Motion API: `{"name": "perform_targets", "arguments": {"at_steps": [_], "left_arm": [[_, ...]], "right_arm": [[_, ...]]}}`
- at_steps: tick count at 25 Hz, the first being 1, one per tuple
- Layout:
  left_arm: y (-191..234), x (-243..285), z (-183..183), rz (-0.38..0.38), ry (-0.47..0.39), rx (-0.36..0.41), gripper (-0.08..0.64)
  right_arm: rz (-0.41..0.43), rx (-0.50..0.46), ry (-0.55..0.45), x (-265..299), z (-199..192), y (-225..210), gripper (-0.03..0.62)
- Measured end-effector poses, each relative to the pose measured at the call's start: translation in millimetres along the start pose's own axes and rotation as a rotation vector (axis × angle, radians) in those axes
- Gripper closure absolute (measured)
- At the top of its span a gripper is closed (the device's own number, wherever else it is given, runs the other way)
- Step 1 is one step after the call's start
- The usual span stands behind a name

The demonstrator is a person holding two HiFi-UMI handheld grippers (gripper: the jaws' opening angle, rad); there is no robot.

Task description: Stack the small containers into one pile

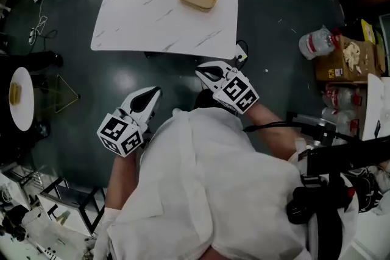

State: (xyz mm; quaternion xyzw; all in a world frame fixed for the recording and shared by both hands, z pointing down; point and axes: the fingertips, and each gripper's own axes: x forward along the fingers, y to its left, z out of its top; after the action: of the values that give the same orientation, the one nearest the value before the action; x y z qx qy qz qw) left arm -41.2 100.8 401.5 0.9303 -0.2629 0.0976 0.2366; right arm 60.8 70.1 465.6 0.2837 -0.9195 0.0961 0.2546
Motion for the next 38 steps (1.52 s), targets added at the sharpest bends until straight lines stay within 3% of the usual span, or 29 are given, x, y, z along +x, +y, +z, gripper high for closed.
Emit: {"name": "perform_targets", "arguments": {"at_steps": [13, 24, 38], "left_arm": [[-18, -16, -12, -0.011, -0.019, 0.006, 0.552], [-14, -41, -35, 0.054, -0.027, -0.028, 0.552], [-18, -45, -44, 0.025, -0.004, -0.039, 0.552]], "right_arm": [[0.031, -0.063, -0.001, -9, 11, 46, 0.588], [0.069, -0.113, 0.001, -1, 11, 66, 0.588], [0.051, -0.090, 0.027, -3, 6, 74, 0.588]]}}
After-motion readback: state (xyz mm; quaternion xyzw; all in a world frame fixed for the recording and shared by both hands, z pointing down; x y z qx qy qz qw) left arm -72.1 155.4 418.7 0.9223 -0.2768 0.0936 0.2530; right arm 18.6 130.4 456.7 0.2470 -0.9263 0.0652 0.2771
